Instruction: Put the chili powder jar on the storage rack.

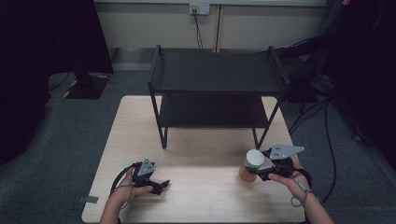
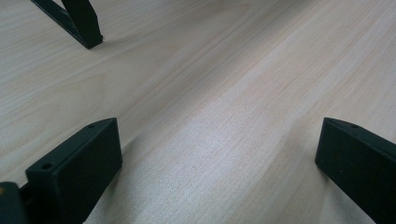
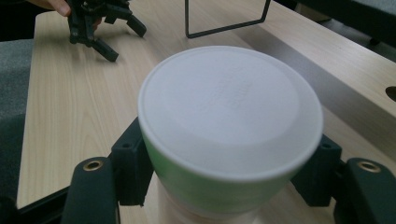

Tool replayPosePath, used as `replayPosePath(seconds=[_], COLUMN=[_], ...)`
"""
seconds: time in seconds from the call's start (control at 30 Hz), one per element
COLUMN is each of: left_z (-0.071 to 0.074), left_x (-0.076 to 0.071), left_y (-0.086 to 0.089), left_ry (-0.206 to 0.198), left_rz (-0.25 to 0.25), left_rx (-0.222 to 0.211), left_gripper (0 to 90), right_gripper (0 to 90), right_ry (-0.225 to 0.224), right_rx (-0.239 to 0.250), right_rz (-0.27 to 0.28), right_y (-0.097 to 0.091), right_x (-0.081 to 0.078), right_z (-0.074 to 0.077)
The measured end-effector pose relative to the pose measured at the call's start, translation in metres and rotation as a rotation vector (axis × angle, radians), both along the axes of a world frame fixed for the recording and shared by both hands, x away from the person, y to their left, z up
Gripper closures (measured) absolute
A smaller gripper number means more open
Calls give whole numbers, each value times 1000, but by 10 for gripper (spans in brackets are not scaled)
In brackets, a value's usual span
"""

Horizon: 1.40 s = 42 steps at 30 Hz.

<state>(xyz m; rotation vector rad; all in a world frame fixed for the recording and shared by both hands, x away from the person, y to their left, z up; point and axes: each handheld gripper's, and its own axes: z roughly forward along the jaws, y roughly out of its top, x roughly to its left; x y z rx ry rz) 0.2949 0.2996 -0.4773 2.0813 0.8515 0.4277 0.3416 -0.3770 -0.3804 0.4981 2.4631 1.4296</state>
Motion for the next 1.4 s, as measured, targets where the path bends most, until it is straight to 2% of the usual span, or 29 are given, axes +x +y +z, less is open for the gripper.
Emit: replayPosePath(seconds=[0.17, 0.53, 0.73, 0.97, 1.4], left_z=[0, 0, 0, 0, 0], left_x=[0, 0, 0, 0, 0], left_y=[0, 0, 0, 0, -1], left_ry=[0, 0, 0, 0, 1], left_rz=[0, 0, 0, 1, 1], left_rx=[0, 0, 2, 1, 2], left_gripper=[0, 0, 0, 0, 0], right_gripper=[337, 337, 337, 337, 337], right_ry=[-1, -6, -7, -40, -47], right_rx=[2, -3, 19, 14, 58], right_rz=[-26, -88, -107, -140, -194], right_y=[4, 13, 18, 26, 31], right_x=[-1, 2, 8, 13, 27], right_z=[14, 56, 74, 98, 114])
